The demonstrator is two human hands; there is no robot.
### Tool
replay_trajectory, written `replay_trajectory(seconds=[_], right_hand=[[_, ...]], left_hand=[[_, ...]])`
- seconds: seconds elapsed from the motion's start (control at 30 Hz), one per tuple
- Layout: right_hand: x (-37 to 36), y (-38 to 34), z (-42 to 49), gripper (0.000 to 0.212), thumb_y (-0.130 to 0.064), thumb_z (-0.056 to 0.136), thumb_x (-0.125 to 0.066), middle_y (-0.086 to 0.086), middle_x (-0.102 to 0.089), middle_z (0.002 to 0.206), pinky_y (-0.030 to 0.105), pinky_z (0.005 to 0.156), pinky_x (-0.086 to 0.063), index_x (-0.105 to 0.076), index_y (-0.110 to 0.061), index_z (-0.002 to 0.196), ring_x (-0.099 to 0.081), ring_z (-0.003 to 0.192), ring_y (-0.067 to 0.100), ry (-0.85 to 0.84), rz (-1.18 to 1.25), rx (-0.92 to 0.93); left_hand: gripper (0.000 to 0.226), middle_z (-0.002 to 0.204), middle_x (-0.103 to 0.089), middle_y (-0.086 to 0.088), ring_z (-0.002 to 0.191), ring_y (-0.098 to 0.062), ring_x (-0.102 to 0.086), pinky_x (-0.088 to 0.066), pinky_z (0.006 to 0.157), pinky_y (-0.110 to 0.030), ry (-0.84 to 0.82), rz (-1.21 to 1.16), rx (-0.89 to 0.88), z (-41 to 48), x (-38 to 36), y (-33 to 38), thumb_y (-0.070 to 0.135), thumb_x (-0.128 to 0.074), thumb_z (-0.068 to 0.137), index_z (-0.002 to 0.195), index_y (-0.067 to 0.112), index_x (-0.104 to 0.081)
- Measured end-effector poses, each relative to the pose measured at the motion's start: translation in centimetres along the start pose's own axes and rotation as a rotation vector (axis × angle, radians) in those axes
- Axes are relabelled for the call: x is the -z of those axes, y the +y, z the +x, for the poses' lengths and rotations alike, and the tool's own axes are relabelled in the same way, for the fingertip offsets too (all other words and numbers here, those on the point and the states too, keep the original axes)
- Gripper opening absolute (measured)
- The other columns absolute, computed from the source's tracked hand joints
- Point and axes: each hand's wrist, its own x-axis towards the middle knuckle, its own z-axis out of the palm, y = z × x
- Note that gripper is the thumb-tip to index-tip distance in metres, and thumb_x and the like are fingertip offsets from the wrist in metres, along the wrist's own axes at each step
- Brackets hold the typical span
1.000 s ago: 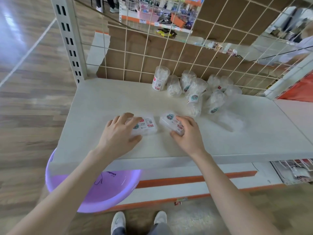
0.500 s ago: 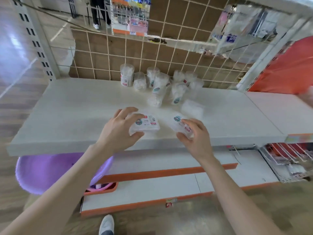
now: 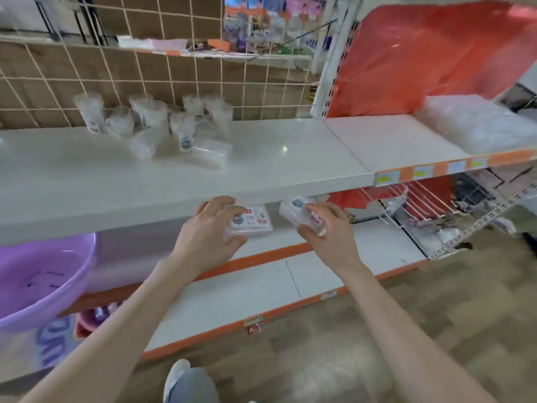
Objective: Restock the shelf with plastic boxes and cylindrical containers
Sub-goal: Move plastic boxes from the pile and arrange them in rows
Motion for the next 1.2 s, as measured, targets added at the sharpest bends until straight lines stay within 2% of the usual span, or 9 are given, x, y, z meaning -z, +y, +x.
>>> replay_trajectory(seconds=[0.07,0.17,0.3,0.47,0.6,0.73,0.9,1.13,1.2], right_hand=[[1.2,1.8,-0.4,0.040,-0.007,0.075,-0.073,0.018,-0.057,0.115,0.017,0.084,-0.031,-0.063,-0.002,0.113,-0.049,0.109,0.030,0.008,0.014,-0.036],[2.6,4.3,-1.0,0.038,-0.008,0.076,-0.071,0.018,-0.056,0.115,0.031,0.086,-0.042,-0.062,-0.002,0.113,-0.051,0.107,0.031,0.027,0.030,-0.098],[4.8,7.9,-1.5,0.031,-0.004,0.076,-0.071,0.018,-0.059,0.106,0.035,0.082,-0.043,-0.064,0.000,0.106,-0.054,0.098,0.034,0.076,0.035,-0.169],[8.6,13.9,0.2,0.034,-0.011,0.081,-0.068,0.010,-0.056,0.111,0.027,0.084,-0.038,-0.062,-0.006,0.114,-0.051,0.103,0.029,0.092,-0.006,-0.267],[11.9,18.8,3.2,0.035,-0.010,0.081,-0.067,0.010,-0.055,0.112,0.018,0.081,-0.032,-0.062,-0.006,0.115,-0.050,0.105,0.026,0.140,-0.043,-0.347],[15.2,23.5,6.4,0.034,-0.006,0.079,-0.068,0.013,-0.058,0.110,0.020,0.082,-0.031,-0.063,-0.003,0.112,-0.050,0.106,0.029,0.170,-0.083,-0.385],[18.1,28.0,8.9,0.035,-0.008,0.081,-0.067,0.010,-0.056,0.112,0.017,0.083,-0.030,-0.061,-0.005,0.115,-0.049,0.107,0.025,0.230,-0.100,-0.460],[21.6,33.7,10.1,0.037,-0.009,0.081,-0.066,0.011,-0.055,0.116,0.038,0.099,-0.036,-0.060,-0.005,0.118,-0.050,0.109,0.027,0.256,-0.085,-0.528],[22.7,35.7,10.4,0.037,-0.009,0.081,-0.066,0.011,-0.055,0.117,0.038,0.099,-0.035,-0.059,-0.005,0.118,-0.049,0.110,0.028,0.258,-0.087,-0.538]], left_hand=[[0.048,0.134,-0.045,0.004,0.124,-0.020,-0.037,-0.043,0.090,-0.037,-0.032,-0.006,-0.027,0.9,-1.4,1.6,0.025,-0.070,0.075,0.122,0.024,-0.057],[0.048,0.134,-0.043,0.005,0.124,-0.018,-0.035,-0.042,0.089,-0.036,-0.097,-0.006,-0.082,2.7,-3.4,3.5,0.027,-0.068,0.076,0.123,0.025,-0.055],[0.050,0.132,-0.047,-0.001,0.123,-0.023,-0.040,-0.039,0.097,-0.037,-0.176,-0.021,-0.163,6.3,-6.9,6.5,0.022,-0.072,0.073,0.120,0.020,-0.058],[0.049,0.131,-0.049,-0.005,0.121,-0.026,-0.043,-0.031,0.099,-0.029,-0.235,-0.034,-0.259,12.2,-12.2,11.0,0.021,-0.074,0.073,0.119,0.017,-0.060],[0.049,0.133,-0.046,-0.003,0.124,-0.024,-0.040,-0.032,0.102,-0.033,-0.279,-0.088,-0.314,18.1,-16.6,15.2,0.022,-0.071,0.075,0.122,0.019,-0.058],[0.046,0.135,-0.044,-0.005,0.126,-0.026,-0.038,-0.035,0.101,-0.036,-0.306,-0.158,-0.360,23.5,-21.0,19.6,0.018,-0.068,0.078,0.123,0.018,-0.057],[0.047,0.140,-0.037,-0.006,0.127,-0.026,-0.033,-0.033,0.098,-0.035,-0.334,-0.162,-0.446,27.7,-25.1,23.9,0.016,-0.062,0.083,0.128,0.018,-0.053],[0.046,0.141,-0.036,-0.006,0.127,-0.026,-0.032,-0.034,0.094,-0.033,-0.406,-0.147,-0.502,31.0,-29.4,29.1,0.015,-0.061,0.084,0.129,0.018,-0.052],[0.045,0.141,-0.036,-0.005,0.126,-0.025,-0.032,-0.034,0.093,-0.032,-0.400,-0.145,-0.505,31.7,-30.7,30.8,0.015,-0.061,0.084,0.129,0.018,-0.052]])
